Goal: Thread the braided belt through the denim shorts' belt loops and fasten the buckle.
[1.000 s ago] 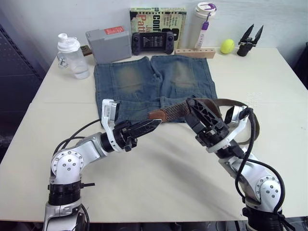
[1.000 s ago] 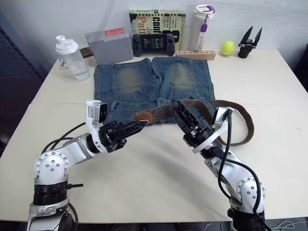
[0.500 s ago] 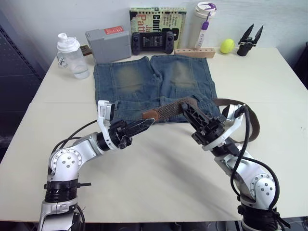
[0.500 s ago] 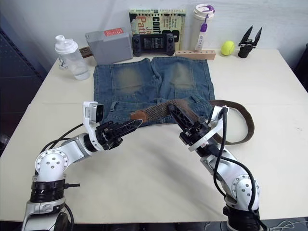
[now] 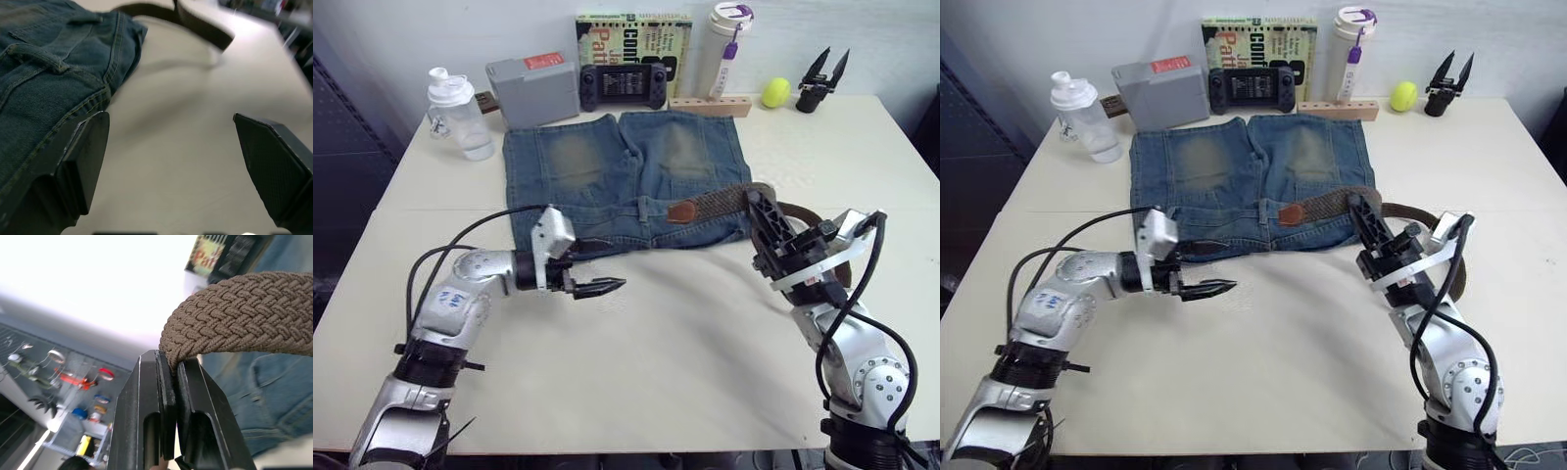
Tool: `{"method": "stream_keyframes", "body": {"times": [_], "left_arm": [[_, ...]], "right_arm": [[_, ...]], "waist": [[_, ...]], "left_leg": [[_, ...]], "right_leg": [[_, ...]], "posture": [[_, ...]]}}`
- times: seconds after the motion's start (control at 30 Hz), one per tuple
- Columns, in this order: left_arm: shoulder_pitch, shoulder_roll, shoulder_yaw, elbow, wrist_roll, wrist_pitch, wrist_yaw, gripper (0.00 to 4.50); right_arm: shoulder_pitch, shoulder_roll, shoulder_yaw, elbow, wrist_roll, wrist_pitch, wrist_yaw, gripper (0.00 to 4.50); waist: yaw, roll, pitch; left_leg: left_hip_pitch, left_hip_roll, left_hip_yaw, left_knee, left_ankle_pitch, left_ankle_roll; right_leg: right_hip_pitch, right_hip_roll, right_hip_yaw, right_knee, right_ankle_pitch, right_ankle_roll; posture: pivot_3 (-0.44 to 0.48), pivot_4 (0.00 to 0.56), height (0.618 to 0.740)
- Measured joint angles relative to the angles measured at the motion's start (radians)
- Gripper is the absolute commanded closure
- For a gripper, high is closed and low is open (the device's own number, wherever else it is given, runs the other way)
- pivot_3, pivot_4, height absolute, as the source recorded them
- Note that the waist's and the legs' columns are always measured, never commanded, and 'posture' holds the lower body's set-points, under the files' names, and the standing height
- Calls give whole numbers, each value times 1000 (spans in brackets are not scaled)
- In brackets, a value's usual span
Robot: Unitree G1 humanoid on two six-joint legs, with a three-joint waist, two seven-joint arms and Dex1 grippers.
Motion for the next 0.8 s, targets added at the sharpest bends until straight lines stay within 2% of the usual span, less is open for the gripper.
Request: {"method": "stream_keyframes", "body": {"times": [0.07,0.1,0.2,0.3,0.33,0.5,0.57,0.67,0.77,0.8], "left_arm": [[-61,-29,-56,83,122,-113,50,36],[-123,-59,-106,186,243,-234,109,36],[-202,-107,-149,369,398,-383,220,36],[-261,-134,-174,485,503,-491,307,871],[-272,-137,-178,517,535,-520,331,1392],[-272,-144,-175,549,573,-589,355,3451],[-262,-139,-159,533,571,-589,341,3959],[-199,-111,-118,435,546,-560,304,3959],[-66,-66,-48,237,462,-469,237,3959],[-53,-61,-43,220,453,-464,230,3959]], "right_arm": [[7,-4,-21,7,8,0,2,4500],[14,-13,-33,7,16,1,4,4500],[26,-15,-50,5,23,1,5,4500],[36,-15,-50,3,24,1,5,4500],[37,-15,-49,-2,24,1,5,4500],[44,-14,-49,-23,23,0,5,4500],[45,-14,-49,-32,22,-1,5,4500],[51,-14,-50,-35,14,-4,5,4500],[64,-15,-52,-39,4,-13,5,4500],[66,-15,-53,-40,4,-14,5,4500]], "waist": [[0,0,0],[-2,0,0],[-10,0,0],[-10,0,0],[-10,0,0],[-8,0,0],[-8,0,0],[-12,0,0],[-21,0,0],[-22,0,0]], "left_leg": [[0,0,1,0,0,0],[0,0,2,-1,0,0],[-2,0,5,-2,0,1],[-2,0,6,-2,1,1],[-2,0,7,-1,1,2],[-2,0,6,0,1,2],[-2,0,6,1,1,2],[-2,0,6,-1,1,2],[-2,1,7,-2,1,2],[-2,1,7,-2,1,2]], "right_leg": [[0,0,1,0,0,1],[-1,0,2,0,0,1],[-7,0,4,2,1,1],[-8,-1,4,3,0,1],[-8,-1,4,4,1,1],[-8,-2,5,6,1,1],[-8,-2,5,6,1,1],[-9,-2,5,6,1,1],[-11,-2,5,6,0,1],[-11,-2,5,6,0,1]], "posture": [[0,150,731],[0,150,731],[0,150,731],[0,150,731],[0,150,731],[0,150,731],[0,150,731],[0,150,731],[0,150,731],[0,150,731]]}}
